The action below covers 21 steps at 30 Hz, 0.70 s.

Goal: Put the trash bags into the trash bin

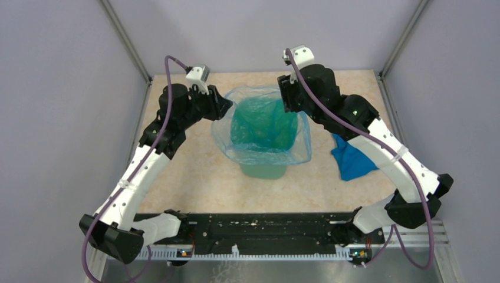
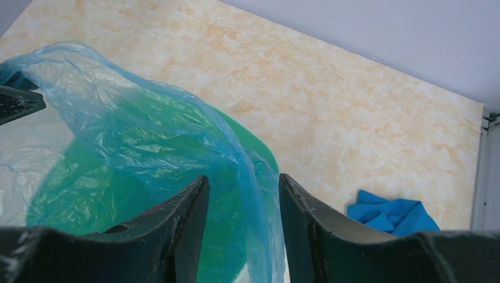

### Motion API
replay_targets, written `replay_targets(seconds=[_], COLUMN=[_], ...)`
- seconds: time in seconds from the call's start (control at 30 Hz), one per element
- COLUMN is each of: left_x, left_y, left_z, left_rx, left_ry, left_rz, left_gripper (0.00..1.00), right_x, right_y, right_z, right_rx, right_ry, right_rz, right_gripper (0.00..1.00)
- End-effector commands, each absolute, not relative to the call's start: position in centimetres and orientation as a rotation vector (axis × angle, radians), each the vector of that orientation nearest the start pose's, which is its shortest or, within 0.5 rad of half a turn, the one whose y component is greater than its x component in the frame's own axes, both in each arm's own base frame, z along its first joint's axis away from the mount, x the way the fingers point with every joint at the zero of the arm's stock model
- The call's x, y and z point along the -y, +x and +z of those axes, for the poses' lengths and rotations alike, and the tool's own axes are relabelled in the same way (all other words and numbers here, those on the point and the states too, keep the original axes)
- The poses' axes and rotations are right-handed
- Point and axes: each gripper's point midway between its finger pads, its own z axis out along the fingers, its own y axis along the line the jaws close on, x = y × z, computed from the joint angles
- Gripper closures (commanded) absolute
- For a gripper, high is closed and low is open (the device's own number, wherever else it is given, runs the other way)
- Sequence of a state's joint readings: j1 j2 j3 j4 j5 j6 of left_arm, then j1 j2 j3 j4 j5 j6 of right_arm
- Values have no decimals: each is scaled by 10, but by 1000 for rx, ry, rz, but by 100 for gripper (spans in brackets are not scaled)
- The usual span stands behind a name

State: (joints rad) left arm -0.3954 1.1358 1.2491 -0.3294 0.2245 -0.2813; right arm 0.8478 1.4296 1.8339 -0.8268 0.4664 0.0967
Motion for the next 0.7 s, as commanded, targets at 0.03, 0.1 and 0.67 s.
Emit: replay_targets(seconds=[0.03,0.1,0.67], left_x=[194,194,201], left_y=[330,330,360], left_z=[379,379,334], left_rx=[-1717,-1718,-1799], left_ry=[291,292,253], left_rz=[-690,-688,-663], left_gripper=[62,63,82], right_x=[-228,-230,-238], right_y=[320,324,372], right_z=[408,407,375], right_rx=[-1844,-1843,-1917], right_ry=[-381,-384,-364], right_rz=[140,148,225], right_gripper=[55,61,100])
